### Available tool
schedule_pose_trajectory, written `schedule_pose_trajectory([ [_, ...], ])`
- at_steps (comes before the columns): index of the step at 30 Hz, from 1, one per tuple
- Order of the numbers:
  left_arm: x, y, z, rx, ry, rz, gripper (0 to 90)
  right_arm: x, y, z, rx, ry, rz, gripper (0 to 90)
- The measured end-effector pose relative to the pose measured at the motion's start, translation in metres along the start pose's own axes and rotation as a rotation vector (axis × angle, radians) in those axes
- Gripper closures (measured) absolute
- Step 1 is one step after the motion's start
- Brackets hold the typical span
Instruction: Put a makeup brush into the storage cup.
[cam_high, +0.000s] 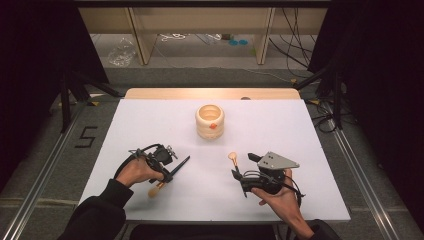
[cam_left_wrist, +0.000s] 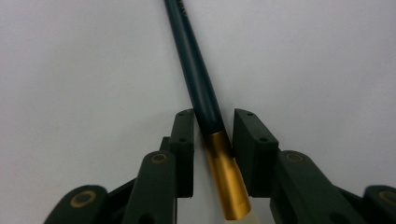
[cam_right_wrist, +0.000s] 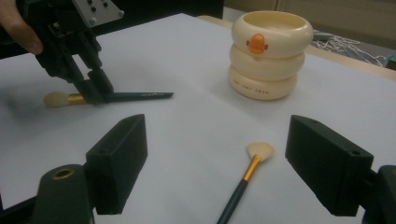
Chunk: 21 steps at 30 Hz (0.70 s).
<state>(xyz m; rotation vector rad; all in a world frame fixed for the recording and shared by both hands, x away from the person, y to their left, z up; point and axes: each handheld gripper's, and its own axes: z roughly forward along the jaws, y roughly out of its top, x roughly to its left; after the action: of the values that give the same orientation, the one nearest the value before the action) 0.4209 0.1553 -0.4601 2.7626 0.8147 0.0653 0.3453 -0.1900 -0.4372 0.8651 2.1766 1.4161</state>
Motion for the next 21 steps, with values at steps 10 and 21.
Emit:
schedule_pose_trajectory([
  [10, 0.006, 0.006, 0.000, 0.047, 0.000, 0.018, 76.0, 0.001, 0.000, 0.000, 0.008, 0.003, -0.015, 21.9],
  [21, 0.009, 0.011, 0.000, 0.112, -0.009, 0.041, 76.9, 0.002, 0.000, 0.001, 0.005, 0.014, -0.021, 21.9],
])
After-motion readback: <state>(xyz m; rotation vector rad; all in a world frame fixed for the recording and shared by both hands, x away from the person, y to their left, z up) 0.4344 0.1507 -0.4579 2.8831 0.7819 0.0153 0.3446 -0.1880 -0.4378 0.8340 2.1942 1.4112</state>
